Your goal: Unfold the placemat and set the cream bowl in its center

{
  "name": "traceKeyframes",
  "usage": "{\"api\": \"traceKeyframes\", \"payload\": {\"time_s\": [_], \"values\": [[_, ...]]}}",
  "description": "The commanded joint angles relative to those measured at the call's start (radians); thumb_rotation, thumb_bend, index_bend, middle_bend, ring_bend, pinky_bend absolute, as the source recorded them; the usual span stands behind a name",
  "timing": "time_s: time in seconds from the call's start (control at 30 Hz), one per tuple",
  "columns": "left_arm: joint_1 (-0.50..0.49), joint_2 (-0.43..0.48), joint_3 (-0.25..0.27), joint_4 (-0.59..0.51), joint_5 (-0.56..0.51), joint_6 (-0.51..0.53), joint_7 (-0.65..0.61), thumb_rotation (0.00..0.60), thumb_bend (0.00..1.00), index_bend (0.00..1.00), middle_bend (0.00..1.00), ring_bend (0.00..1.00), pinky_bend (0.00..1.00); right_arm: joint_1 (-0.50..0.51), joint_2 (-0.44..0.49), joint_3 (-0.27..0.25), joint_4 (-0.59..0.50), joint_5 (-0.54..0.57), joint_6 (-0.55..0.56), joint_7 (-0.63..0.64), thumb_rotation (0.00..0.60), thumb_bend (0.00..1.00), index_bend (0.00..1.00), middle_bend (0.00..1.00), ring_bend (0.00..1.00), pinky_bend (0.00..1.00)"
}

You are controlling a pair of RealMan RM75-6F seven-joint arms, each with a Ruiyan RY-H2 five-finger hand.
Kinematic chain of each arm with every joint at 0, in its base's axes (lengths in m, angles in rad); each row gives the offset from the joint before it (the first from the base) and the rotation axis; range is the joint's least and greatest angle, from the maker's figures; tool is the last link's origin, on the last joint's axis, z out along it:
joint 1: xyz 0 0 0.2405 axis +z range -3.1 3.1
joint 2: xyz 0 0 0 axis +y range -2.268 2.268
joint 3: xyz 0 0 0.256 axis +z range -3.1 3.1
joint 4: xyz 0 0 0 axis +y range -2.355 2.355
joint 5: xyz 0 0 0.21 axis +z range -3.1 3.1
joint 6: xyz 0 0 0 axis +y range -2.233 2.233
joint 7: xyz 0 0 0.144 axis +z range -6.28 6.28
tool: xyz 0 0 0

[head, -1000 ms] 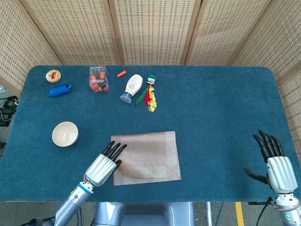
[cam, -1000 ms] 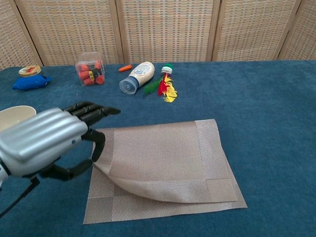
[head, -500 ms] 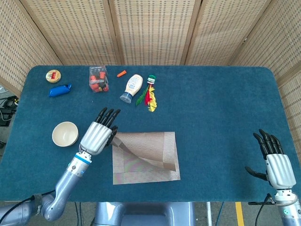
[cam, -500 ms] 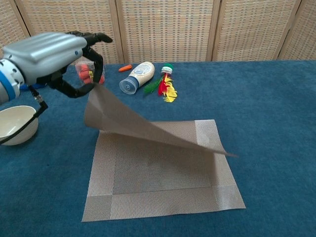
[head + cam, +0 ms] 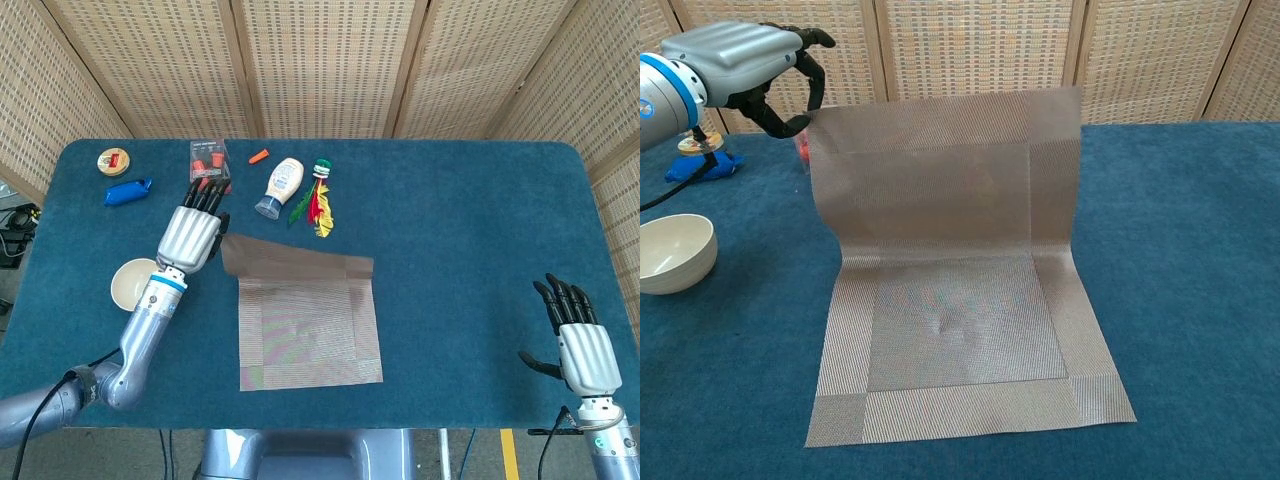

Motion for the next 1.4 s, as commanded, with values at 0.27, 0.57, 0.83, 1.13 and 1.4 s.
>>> {"api": "traceKeyframes", "payload": {"time_s": [0.27,0.57,0.83,1.13,1.4], "values": [[-0.063,-0.028,0.005,0.184,-0.083,-0.027,-0.059,0.600,0.37,0.32,0.00,0.00,0.00,0.005,-0.014,0.000,0.013,0.007,-0.012,-0.016,0.600,0.09,0.08,0.00,0.00,0.00],[-0.071,-0.026,0.046,0.233,-0.065,0.001,-0.094,0.600,0.13,0.02,0.00,0.00,0.00,0.007,-0.020,-0.003,0.019,0.013,-0.021,-0.025,0.600,0.09,0.08,0.00,0.00,0.00],[0.024,0.066,0.100,0.091,0.049,0.141,-0.213,0.600,0.13,0.06,0.00,0.00,0.00,0.005,-0.019,-0.009,0.017,0.001,-0.014,-0.020,0.600,0.09,0.08,0.00,0.00,0.00],[0.237,0.200,0.252,-0.132,0.224,0.392,-0.295,0.600,0.13,0.07,0.00,0.00,0.00,0.006,-0.020,-0.026,0.005,-0.029,-0.012,-0.030,0.600,0.09,0.08,0.00,0.00,0.00],[0.411,0.208,0.389,-0.146,0.359,0.575,-0.314,0.600,0.13,0.07,0.00,0.00,0.00,0.008,-0.021,-0.041,-0.002,-0.052,-0.014,-0.036,0.600,0.09,0.08,0.00,0.00,0.00]]}}
